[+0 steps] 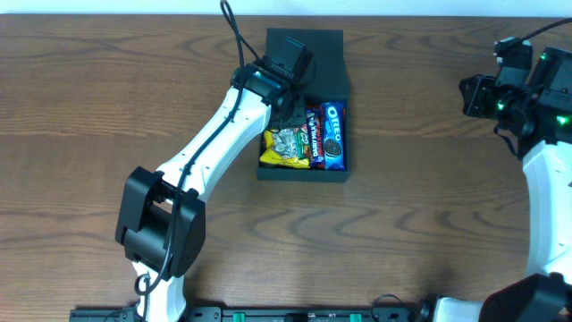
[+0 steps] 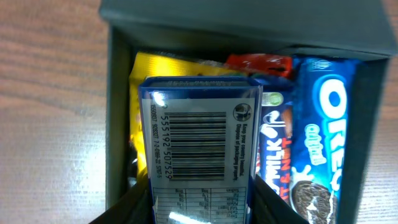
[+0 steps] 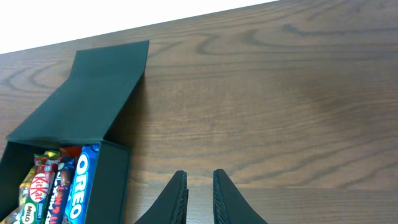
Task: Pack container
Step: 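Carry the blue bar right and lower it into the box, then raise both grippers to the box lid's far edge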
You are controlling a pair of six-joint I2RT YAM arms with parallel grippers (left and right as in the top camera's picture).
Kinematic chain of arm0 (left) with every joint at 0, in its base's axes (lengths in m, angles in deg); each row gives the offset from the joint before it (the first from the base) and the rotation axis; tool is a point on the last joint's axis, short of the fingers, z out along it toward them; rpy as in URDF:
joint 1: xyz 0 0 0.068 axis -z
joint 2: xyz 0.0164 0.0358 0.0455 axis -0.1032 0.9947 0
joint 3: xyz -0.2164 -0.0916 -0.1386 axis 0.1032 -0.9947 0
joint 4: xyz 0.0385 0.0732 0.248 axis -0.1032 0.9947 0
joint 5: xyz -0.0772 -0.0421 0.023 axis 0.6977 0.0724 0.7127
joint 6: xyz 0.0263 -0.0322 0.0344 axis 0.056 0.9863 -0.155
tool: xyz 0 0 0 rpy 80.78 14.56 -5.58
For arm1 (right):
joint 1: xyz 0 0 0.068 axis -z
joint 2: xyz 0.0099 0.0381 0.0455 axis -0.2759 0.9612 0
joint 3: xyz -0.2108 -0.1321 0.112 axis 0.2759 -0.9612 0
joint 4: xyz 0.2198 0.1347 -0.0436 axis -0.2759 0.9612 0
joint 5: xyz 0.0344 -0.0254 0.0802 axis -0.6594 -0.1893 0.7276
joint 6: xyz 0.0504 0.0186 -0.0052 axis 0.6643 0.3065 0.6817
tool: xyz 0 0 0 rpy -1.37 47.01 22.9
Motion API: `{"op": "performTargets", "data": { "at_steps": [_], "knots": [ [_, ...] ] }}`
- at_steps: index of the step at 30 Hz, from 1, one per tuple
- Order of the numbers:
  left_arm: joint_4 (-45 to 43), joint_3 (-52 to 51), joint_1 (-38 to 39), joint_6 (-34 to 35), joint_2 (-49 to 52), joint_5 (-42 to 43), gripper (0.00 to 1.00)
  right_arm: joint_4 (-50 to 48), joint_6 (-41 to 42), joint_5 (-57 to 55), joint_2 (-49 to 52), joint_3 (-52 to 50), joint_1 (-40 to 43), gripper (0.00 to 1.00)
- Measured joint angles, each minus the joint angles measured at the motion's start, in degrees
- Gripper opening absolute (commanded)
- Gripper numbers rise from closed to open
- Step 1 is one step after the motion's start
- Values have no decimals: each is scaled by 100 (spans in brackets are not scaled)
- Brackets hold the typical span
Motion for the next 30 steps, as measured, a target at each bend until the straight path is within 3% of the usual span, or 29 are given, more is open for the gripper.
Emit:
{"op": "performTargets", "data": {
  "at_steps": [5, 6, 8, 10, 13, 16, 21, 22, 23, 25, 30],
  "knots": [
    [-96, -468, -11, 190, 0, 22, 7, 2, 0, 0, 0, 0, 0, 15],
    [-125, -540, -11, 190, 0, 31, 11, 2, 0, 0, 0, 0, 0, 15],
    [-168, -640, -11, 188, 0, 68, 47, 0, 0, 2, 0, 0, 0, 15],
    [-203, -695, -11, 155, 0, 92, 69, 4, 0, 0, 0, 0, 0, 15],
    [-247, -699, -11, 153, 0, 109, 75, 9, 0, 0, 0, 0, 0, 15],
    [-271, -699, -11, 140, 0, 125, 76, 15, 0, 0, 0, 0, 0, 15],
    [-260, -570, -44, 57, 0, 129, 75, 20, 0, 4, 0, 0, 0, 14],
    [-260, -437, -68, -13, 0, 127, 71, 17, 2, 28, 0, 0, 0, 12],
    [-280, -315, -96, -35, 0, 120, 55, 17, -2, 50, 2, 0, 0, 6],
    [-302, 39, -201, -107, 0, 66, 6, 17, 4, 186, 26, 0, 0, 1],
    [-787, 520, -817, -179, -151, -44, 6, -72, 22, 800, 424, 0, -4, 1]
  ]
}}
